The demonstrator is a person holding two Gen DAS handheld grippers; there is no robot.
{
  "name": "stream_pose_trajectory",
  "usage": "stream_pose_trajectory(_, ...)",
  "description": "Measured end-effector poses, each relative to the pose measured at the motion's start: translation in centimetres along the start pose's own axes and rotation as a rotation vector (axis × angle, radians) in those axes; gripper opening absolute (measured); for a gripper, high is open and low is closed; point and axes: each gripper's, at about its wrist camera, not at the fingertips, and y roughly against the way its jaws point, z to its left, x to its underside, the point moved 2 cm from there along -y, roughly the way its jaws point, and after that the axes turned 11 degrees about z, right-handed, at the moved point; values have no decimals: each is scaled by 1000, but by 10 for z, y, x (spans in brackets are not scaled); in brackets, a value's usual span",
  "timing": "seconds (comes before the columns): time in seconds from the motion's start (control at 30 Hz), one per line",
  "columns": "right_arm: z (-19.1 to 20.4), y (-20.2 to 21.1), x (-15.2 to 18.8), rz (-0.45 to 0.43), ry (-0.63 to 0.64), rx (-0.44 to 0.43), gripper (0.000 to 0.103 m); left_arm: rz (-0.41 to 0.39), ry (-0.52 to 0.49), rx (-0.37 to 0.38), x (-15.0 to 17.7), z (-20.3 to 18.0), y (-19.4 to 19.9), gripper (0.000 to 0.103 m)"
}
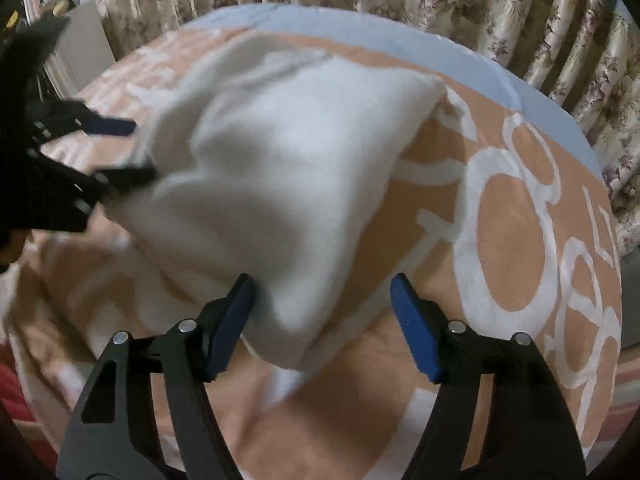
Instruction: Fold small clothes
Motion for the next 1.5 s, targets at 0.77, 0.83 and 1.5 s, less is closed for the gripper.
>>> stream_pose_trajectory(0.77, 30, 125, 15, -368, -252, 54, 100, -231, 314, -89, 48, 19, 128, 99)
stream_pose_trajectory(0.83, 31, 127, 21, -386, -298, 71, 100, -244, 339, -82, 52, 19, 135, 99)
stream_pose_trajectory(1.5, 42, 152, 44, -435, -428, 191, 100, -275, 316, -116, 67, -7, 166, 99)
